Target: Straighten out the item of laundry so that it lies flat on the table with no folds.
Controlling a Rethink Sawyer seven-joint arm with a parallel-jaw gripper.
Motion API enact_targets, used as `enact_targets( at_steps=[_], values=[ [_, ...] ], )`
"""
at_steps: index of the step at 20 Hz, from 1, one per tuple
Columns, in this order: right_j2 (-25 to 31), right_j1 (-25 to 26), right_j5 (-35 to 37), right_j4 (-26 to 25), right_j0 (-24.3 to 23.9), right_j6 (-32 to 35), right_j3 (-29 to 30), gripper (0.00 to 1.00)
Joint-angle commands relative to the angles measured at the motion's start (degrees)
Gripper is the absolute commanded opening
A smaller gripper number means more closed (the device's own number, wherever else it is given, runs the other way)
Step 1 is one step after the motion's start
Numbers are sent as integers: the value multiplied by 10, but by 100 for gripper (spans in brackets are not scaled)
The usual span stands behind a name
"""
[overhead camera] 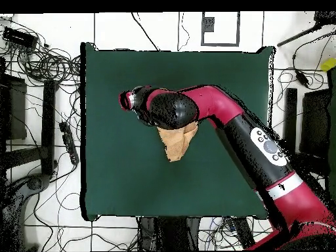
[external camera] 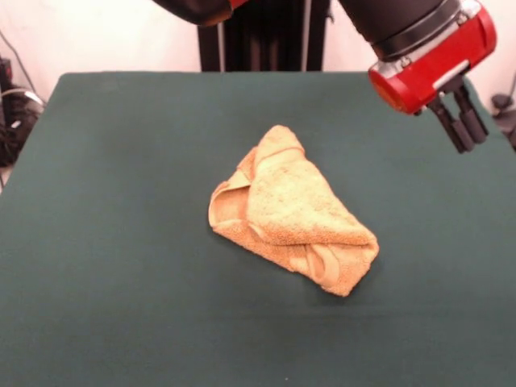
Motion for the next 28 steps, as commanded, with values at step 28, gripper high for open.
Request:
enact_targets(
  at_steps=[28],
  values=[
    [-224, -46, 161, 204, 129, 89, -53, 0]
  ],
)
